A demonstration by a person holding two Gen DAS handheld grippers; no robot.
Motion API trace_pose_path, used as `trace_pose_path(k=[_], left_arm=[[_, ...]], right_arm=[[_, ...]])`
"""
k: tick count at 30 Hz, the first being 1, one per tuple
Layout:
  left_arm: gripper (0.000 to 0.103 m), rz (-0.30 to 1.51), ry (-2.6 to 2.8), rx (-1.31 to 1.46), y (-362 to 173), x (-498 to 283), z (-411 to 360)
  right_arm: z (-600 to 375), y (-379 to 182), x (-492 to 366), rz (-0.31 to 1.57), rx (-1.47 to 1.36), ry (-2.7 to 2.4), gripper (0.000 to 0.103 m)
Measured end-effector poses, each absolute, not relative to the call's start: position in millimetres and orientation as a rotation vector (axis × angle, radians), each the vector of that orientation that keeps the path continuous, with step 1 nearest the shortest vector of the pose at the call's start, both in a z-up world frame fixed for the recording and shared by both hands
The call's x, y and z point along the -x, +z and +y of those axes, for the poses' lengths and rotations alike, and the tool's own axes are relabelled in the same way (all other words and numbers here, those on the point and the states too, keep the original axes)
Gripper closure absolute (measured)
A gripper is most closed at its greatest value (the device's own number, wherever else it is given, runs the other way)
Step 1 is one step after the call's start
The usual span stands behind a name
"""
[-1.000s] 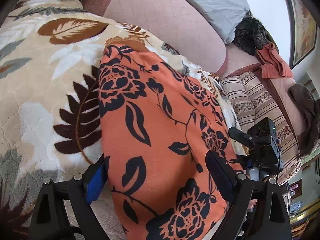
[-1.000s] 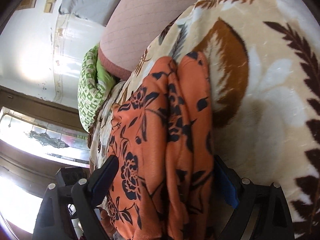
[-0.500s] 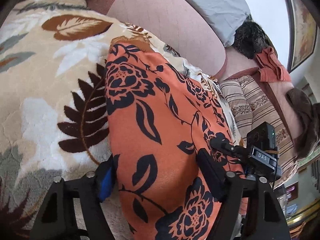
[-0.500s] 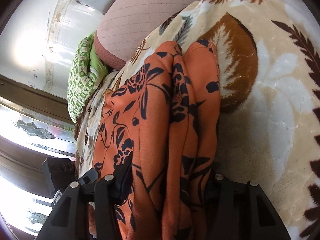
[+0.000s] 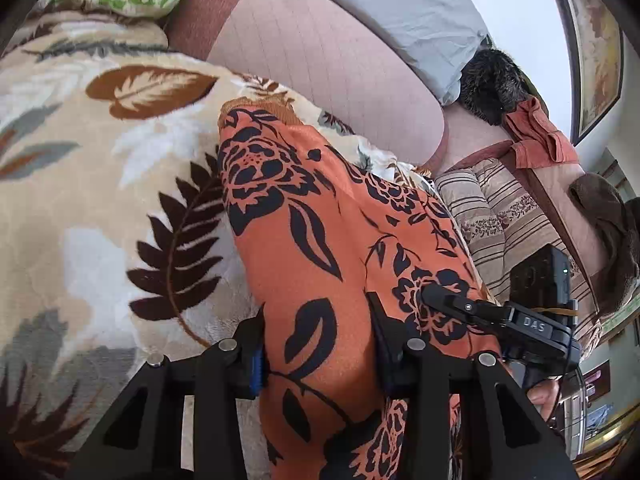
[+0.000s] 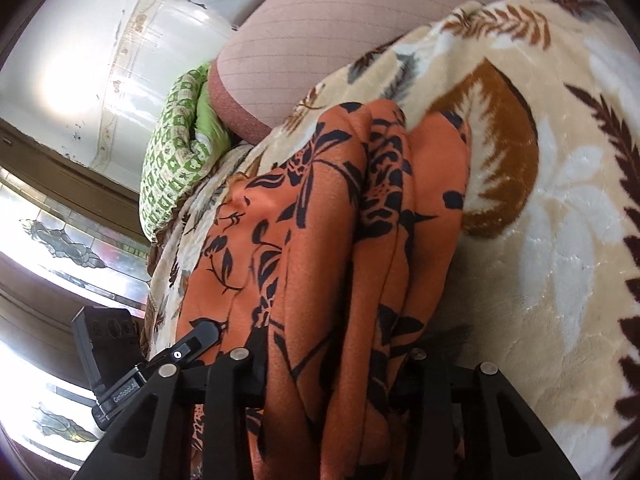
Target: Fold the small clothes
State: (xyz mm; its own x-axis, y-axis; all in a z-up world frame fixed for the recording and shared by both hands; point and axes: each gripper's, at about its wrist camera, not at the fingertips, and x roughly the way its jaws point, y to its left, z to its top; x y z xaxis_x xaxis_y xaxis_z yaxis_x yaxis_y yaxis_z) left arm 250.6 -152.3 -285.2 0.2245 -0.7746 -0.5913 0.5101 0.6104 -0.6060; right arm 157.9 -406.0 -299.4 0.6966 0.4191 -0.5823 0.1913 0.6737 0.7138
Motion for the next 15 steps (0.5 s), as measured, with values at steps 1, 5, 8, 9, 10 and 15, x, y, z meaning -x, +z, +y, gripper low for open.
trace_pose_path(k=[1, 5, 8, 9, 10, 15], left_arm=[[0.06, 0.995, -0.904, 0.309, -281.1, -250.0, -149.1], [0.06, 0.952, -0.9, 0.311, -261.1, -244.5, -132.0], [0.06, 0.916, -0.896, 0.301, -246.8, -234.1, -116.8], [0.06, 0.902, -0.897, 0.295, -241.9, -228.8, -109.5], [0.06, 0.889, -0.897, 0.284, -236.7, -223.7, -103.4], [0.06, 0.839, -0.876, 0.255, -215.9, -202.8, -75.4]], right_arm=[[-403.2, -294.6, -156.1, 0.802, -0.838, 0.153, 0.063], [-388.0, -277.4, -150.6, 0.783, -0.806, 0.165, 0.064], [-377.4, -264.2, -144.2, 0.754, -0.796, 0.182, 0.064], [-373.3, -259.8, -140.1, 0.743, -0.793, 0.186, 0.064], [-369.0, -255.7, -135.6, 0.733, -0.791, 0.189, 0.064], [-341.2, -237.1, -116.2, 0.698, -0.798, 0.205, 0.064]])
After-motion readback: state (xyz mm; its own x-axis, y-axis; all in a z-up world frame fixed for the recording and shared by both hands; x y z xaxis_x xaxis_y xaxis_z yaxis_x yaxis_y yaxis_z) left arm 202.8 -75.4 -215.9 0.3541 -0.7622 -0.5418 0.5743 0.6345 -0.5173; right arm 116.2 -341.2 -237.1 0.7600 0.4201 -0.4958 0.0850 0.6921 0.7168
